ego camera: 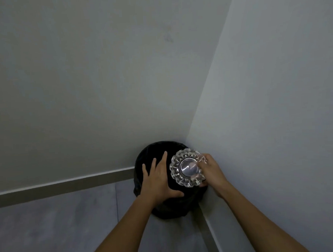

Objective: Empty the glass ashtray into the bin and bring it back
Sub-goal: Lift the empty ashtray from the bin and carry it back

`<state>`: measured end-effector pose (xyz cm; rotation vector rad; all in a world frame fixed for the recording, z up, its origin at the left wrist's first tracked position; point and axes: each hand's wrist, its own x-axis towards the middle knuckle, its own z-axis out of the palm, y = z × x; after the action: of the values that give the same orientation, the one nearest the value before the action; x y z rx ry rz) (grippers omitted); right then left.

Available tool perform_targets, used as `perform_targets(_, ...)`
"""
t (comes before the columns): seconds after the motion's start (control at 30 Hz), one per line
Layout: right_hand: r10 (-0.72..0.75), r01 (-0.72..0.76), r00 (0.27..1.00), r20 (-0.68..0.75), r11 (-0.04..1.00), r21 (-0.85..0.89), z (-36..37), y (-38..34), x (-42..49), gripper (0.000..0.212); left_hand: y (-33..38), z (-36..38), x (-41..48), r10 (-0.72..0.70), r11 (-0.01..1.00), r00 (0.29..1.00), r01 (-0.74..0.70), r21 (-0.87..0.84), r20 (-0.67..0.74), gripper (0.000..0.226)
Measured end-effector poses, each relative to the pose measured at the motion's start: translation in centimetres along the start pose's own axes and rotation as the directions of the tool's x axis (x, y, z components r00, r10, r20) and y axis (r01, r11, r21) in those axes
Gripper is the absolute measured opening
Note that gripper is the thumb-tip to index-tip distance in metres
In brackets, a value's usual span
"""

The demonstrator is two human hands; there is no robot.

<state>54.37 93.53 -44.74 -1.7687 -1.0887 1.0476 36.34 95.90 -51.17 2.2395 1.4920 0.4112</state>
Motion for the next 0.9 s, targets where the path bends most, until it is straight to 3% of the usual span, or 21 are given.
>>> perform_targets(0.07, 0.027, -0.026, 0.998, 0.061, 1.0, -0.013, -0.2, -4.1, -1.7, 0.011, 1.5, -4.7, -0.8, -0.043, 0.999, 0.998, 0.043, 0.018, 0.034, 0.134)
perform_targets(0.3, -0.013, 0.011, 0.983, 0.181, 1.0, 0.015, -0.6, -21.5, -8.8, 0.004, 6.8, -22.6, -5.9, -0.05, 0.998, 0.993, 0.054, 0.035, -0.109, 0.123)
perform_targets(0.43, -0.092, 0.097, 0.939, 0.331, 0.995, 0.004, -1.8, -31.3, -12.9, 0.028, 9.7, -32.9, -8.7, -0.059, 0.997, 0.98, 0.067, 0.036, -0.188, 0.117)
perform_targets(0.53, -0.128, 0.142, 0.871, 0.474, 0.99, 0.005, -3.3, -38.7, -16.2, 0.045, 12.0, -40.0, -11.1, -0.091, 0.995, 0.957, 0.095, 0.002, -0.275, 0.118)
perform_targets(0.63, -0.095, 0.171, 0.754, 0.65, 0.984, -0.055, -4.9, -44.9, -19.0, 0.072, 14.0, -45.9, -13.5, -0.12, 0.985, 0.934, 0.153, 0.074, -0.337, 0.119)
perform_targets(0.73, -0.113, 0.366, 0.617, 0.778, 0.917, -0.158, -6.1, -50.9, -22.1, 0.109, 15.7, -51.6, -16.1, -0.139, 0.978, 0.924, 0.184, 0.097, -0.356, 0.122)
perform_targets(0.9, -0.219, 0.679, 0.484, 0.847, 0.705, -0.205, -4.8, -58.2, -26.5, 0.114, 17.7, -59.3, -21.5, -0.207, 0.958, 0.861, 0.274, 0.083, -0.464, 0.123)
